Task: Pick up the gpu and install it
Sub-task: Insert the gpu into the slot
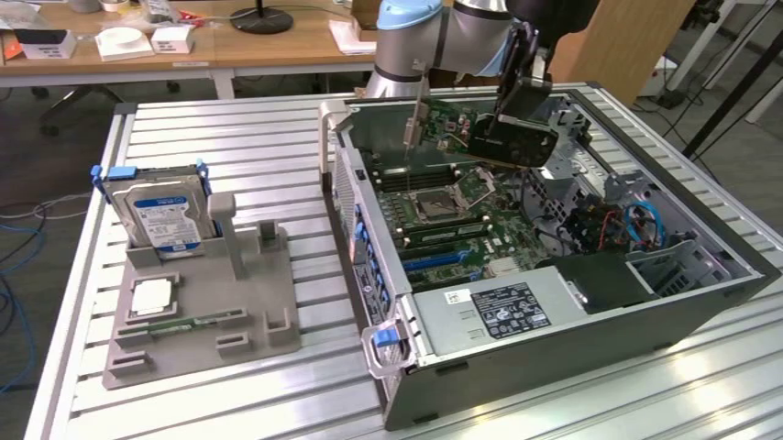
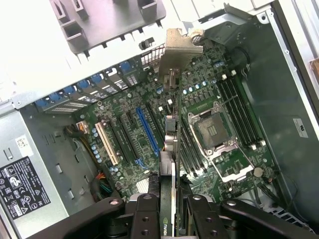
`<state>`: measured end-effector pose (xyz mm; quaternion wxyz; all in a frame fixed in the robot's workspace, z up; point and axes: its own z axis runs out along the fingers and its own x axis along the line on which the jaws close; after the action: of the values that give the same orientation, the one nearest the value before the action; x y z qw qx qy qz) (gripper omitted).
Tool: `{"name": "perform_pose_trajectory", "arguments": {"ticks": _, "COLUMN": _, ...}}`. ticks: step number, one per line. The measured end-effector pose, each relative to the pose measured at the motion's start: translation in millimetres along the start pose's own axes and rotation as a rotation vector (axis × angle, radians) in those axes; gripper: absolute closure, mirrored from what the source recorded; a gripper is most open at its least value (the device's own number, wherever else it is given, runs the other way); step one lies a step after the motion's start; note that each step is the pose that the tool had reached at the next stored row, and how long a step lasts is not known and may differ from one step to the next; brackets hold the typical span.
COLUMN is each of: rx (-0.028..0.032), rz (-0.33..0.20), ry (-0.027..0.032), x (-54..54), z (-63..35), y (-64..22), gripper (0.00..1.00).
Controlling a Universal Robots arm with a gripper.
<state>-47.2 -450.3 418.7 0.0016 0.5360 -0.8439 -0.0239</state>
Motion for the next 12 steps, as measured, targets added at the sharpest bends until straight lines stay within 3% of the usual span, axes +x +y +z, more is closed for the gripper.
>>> {"name": "perform_pose_trajectory", "arguments": {"ticks": 12, "rx": -0.0004, "rz": -0.015, "ry": 0.0006, "x": 0.0, "z": 0.0, "y": 0.0, "gripper": 0.74}}
